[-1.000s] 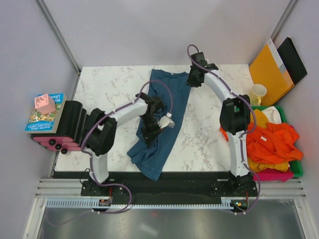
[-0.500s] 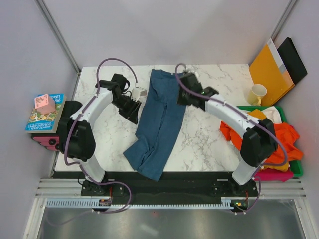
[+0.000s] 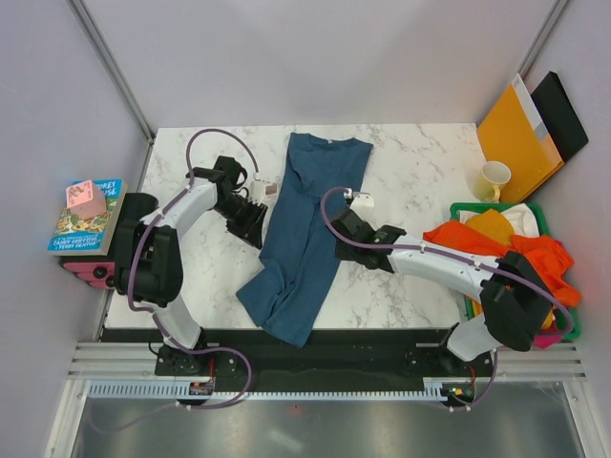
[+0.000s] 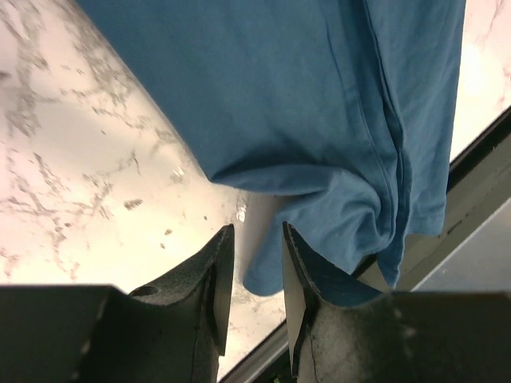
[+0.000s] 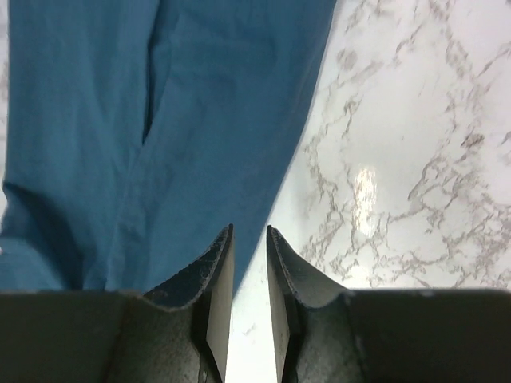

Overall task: Fold and stack the t-shirts
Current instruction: Fold the tshirt

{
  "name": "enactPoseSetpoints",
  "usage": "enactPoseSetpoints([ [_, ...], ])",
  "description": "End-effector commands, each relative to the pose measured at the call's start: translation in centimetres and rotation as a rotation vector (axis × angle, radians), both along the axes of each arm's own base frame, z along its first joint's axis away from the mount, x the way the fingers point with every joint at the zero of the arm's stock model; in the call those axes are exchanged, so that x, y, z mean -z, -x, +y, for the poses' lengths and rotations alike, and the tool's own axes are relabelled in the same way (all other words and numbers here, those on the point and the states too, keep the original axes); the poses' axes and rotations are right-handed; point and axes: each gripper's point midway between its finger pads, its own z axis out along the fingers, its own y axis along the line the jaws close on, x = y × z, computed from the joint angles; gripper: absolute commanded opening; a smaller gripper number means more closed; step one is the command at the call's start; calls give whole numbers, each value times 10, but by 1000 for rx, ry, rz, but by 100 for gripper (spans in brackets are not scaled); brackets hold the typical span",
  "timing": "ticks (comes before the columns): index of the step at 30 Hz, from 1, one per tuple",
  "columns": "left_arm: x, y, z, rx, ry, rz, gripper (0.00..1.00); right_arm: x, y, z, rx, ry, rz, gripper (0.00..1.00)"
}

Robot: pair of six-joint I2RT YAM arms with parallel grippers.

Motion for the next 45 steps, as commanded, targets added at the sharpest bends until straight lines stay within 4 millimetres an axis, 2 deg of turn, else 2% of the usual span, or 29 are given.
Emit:
enactPoseSetpoints([
  [1,-21,-50,-13,-68,45,-131,37,-48,-61,16,86,-63,-159,30],
  [2,-20,-57,-14,-74,44,-130,37,-47,-68,21,52,-41,-148,30],
  [3,-16,-64,-12,-86,21,-126,37,-27,-77,26,41,3,-105,30],
  [4,-9,-76,-13,-93,8,-116,36,-41,-89,37,31,4,-116,29],
  [5,-6,-80,-14,-93,5,-111,36,-37,-94,42,8,25,-111,29],
  [6,-2,-83,-14,-94,-3,-104,35,-15,-96,44,1,77,-68,29],
  [7,-1,-88,-15,-100,0,-104,34,-22,-108,50,9,77,-87,28],
  [10,5,-88,-22,-100,32,-71,33,0,-123,50,40,130,-44,25],
  [14,4,-86,-34,-91,95,-45,32,13,-129,41,111,131,-24,21],
  [19,-15,-88,-55,-56,186,-64,32,20,-122,28,139,128,-25,21],
  [21,-15,-91,-65,-40,191,-70,32,27,-120,21,147,135,-15,21],
  [24,0,-90,-75,-7,143,-64,32,46,-118,14,153,156,25,21],
  [27,29,-86,-78,11,53,-32,30,63,-119,5,165,176,60,21],
  [31,56,-88,-70,-8,-56,-6,26,84,-125,-3,178,169,121,21],
  [32,69,-88,-67,-16,-87,21,26,88,-126,-2,173,156,143,22],
  [33,71,-94,-64,-22,-118,10,25,94,-132,-6,185,160,168,21],
  [34,77,-92,-61,-20,-143,32,24,97,-136,-8,191,159,182,21],
  [35,88,-92,-58,-24,-170,63,23,100,-138,-5,177,145,206,22],
  [36,89,-101,-56,-32,-193,47,22,104,-147,-7,175,159,225,22],
  [38,91,-101,-56,-31,-207,68,22,107,-155,-7,162,176,244,22],
  [43,93,-127,-59,-75,-216,56,21,104,-189,3,109,191,246,23],
  [44,92,-126,-60,-74,-214,72,21,103,-194,4,109,185,244,24],
  [45,84,-138,-64,-83,-194,48,21,102,-205,2,120,171,242,24],
])
